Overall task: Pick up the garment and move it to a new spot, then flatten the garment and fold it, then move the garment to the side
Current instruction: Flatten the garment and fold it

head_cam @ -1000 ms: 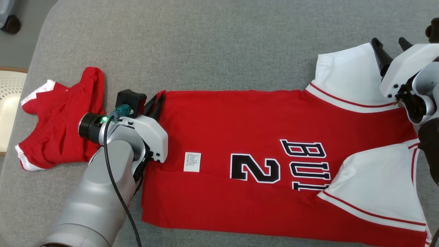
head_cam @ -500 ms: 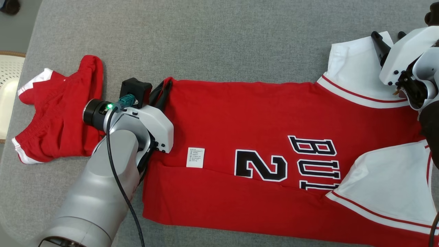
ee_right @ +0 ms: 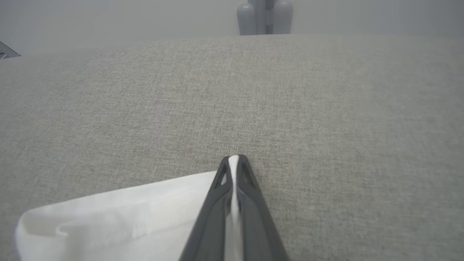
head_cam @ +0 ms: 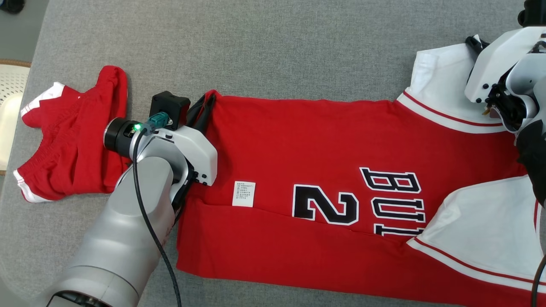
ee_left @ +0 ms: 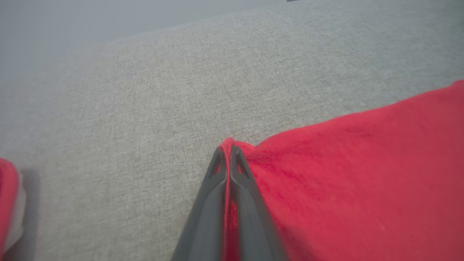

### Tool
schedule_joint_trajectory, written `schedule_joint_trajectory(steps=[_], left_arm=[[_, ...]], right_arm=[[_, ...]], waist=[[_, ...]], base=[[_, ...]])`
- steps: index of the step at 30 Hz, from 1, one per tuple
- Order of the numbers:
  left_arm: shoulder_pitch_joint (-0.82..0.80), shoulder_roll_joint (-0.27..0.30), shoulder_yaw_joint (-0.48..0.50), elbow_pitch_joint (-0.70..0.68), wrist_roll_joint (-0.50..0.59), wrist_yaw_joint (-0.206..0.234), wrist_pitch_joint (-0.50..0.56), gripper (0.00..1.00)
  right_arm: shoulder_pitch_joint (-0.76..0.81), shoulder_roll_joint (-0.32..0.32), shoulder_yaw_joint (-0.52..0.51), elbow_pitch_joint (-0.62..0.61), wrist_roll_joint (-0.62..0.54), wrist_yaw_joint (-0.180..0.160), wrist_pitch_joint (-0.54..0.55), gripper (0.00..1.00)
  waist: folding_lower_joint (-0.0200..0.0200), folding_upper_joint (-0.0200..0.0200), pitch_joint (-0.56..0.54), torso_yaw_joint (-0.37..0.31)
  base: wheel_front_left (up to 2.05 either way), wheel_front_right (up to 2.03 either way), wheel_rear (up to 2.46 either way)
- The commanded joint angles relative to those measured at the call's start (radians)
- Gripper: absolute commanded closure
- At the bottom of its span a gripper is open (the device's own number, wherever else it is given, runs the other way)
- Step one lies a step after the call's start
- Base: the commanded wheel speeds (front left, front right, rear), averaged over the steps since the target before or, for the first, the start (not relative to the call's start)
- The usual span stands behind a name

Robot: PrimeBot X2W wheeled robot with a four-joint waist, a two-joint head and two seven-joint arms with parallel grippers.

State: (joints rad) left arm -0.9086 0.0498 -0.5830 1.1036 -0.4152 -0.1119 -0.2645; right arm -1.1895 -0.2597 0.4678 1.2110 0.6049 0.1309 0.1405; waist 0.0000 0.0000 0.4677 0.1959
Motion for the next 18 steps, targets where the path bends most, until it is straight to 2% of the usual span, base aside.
schedule_joint_trajectory(steps=[1,9,18], left_arm=[[-0.008,0.002,-0.004,0.001,-0.003,0.008,0.002,1.00],[0.003,0.002,-0.005,0.009,-0.002,0.014,0.001,1.00],[0.021,0.008,0.001,0.005,0.018,0.019,0.001,1.00]], right_arm=[[0.002,-0.007,0.011,-0.006,0.015,0.000,-0.012,1.00],[0.034,-0.026,0.071,-0.029,0.056,0.000,-0.046,1.00],[0.096,-0.062,0.166,-0.126,0.127,0.000,-0.136,1.00]], waist=[[0.0000,0.0000,-0.001,-0.001],[0.0000,0.0000,-0.023,-0.008],[0.0000,0.0000,-0.080,-0.021]], base=[[0.00,0.00,0.00],[0.00,0.00,0.00],[0.00,0.00,0.00]])
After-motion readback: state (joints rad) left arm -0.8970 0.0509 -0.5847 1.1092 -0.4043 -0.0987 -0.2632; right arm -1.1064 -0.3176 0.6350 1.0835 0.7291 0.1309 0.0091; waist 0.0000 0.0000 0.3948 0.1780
